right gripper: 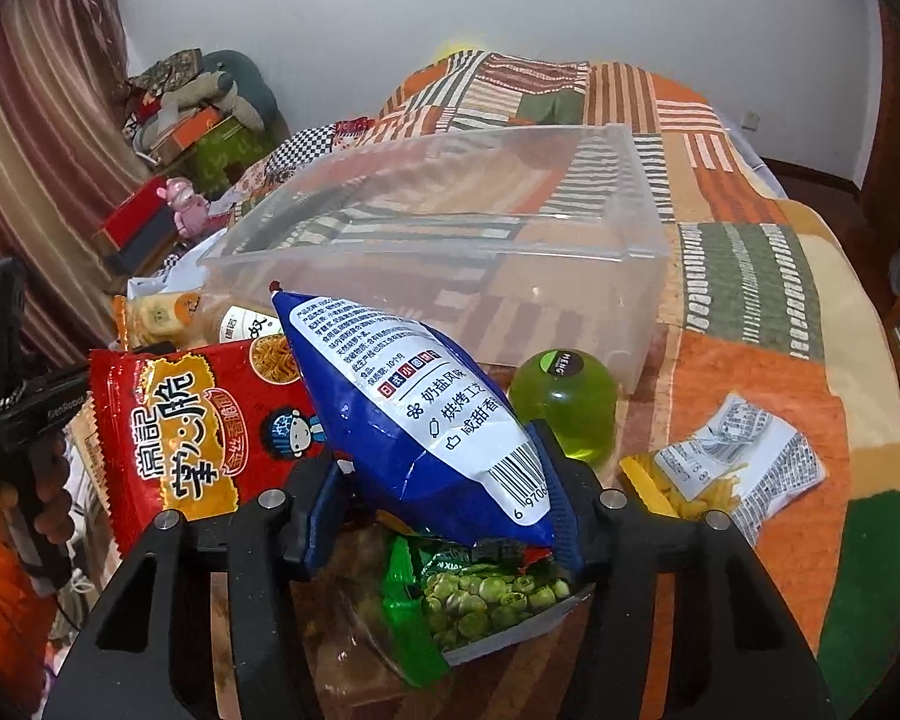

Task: Organize snacks
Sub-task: 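Close the left tool on the rice-cake packet while the right tool holds the blue chip bag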

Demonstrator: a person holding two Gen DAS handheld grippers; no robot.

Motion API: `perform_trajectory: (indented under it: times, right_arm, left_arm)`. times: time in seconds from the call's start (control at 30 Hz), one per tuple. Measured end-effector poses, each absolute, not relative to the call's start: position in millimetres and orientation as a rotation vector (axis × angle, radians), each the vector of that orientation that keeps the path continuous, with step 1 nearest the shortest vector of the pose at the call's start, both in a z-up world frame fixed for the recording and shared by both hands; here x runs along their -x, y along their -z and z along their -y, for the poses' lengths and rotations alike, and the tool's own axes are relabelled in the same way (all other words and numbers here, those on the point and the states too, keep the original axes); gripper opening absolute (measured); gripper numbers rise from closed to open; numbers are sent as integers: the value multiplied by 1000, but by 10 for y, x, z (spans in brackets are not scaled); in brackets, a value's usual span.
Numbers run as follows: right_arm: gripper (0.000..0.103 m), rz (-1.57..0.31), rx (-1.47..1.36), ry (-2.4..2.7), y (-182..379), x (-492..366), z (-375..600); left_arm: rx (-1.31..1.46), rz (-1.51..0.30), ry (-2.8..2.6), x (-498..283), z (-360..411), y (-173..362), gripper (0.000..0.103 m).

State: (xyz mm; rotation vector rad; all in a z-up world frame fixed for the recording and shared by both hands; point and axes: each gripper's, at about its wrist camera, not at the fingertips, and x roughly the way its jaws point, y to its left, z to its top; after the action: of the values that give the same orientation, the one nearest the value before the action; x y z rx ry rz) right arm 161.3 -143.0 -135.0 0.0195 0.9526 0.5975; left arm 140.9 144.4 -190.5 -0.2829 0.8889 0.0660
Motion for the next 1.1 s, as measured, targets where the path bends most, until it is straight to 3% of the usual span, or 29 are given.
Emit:
perform_trajectory:
  times: [0.1,0.17,0.37,0.53,0.6,0.73,1.1]
  right_arm:
    - [52,-952,-20,-604,1334,-1611,1430]
    - [52,-953,-21,-605,1336,-1621,1432]
    - [52,-947,-28,-606,1336,-1620,1443]
    - [51,-936,-17,-601,1334,-1605,1424]
    - [51,-937,-19,-603,1337,-1607,1420]
    - [51,-946,-28,-613,1350,-1635,1445]
    - [51,-952,-37,-610,1369,-1652,1437]
  left_arm:
    - [345,-895,-75,-1387,-1563,1923,51]
    - [350,-896,-92,-1384,-1596,1929,58]
    - [356,-883,-117,-1342,-1715,1830,59]
    - [291,-857,-130,-1499,-1839,1755,70]
    - [207,-874,-98,-1644,-1832,1787,83]
    - [1,-943,-90,-1962,-1773,1947,83]
    - [25,-1002,60,-2228,-1746,2172,83]
